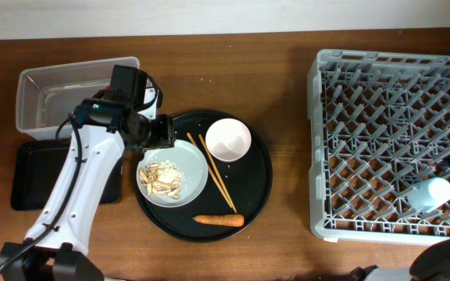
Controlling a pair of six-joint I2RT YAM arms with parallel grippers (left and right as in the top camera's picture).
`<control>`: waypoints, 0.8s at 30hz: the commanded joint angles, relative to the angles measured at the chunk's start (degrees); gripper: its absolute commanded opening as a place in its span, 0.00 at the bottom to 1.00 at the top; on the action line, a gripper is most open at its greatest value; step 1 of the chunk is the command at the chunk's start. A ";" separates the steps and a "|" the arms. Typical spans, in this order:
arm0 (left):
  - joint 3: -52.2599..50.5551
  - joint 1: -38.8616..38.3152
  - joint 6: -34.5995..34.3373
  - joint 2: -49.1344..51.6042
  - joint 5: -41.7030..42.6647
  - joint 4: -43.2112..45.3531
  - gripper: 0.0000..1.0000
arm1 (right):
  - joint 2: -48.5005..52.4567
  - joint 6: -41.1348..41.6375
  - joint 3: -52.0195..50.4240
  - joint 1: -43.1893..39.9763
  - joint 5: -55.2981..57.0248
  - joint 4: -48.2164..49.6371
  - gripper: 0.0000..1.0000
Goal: Sort waste into correct bins and load items into the dishwasher rack
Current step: 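Place the light-blue cup into the dish rack with the right gripper, then reach the right gripper to the tray and grasp the pink bowl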
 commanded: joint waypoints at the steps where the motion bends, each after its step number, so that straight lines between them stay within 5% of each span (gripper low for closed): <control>1: 0.92 0.26 0.52 -0.92 -0.42 -0.17 0.64 | -0.96 -2.14 0.79 1.88 -7.26 -0.39 0.73; 8: 0.92 0.26 0.52 -0.92 -0.52 -0.37 0.68 | -3.32 -12.24 0.81 22.88 -15.54 2.84 0.69; 16: 0.92 1.42 0.24 -0.92 -9.16 -4.90 0.68 | -2.10 -11.76 0.79 53.22 -5.66 15.52 0.64; 18: 0.92 3.30 -0.26 -0.92 -9.16 -5.16 0.68 | 0.44 -8.00 0.79 62.16 0.33 18.91 0.64; 24: 0.92 5.99 -0.59 -0.92 -9.16 -6.03 0.70 | 8.66 0.37 0.79 70.31 2.73 25.88 0.63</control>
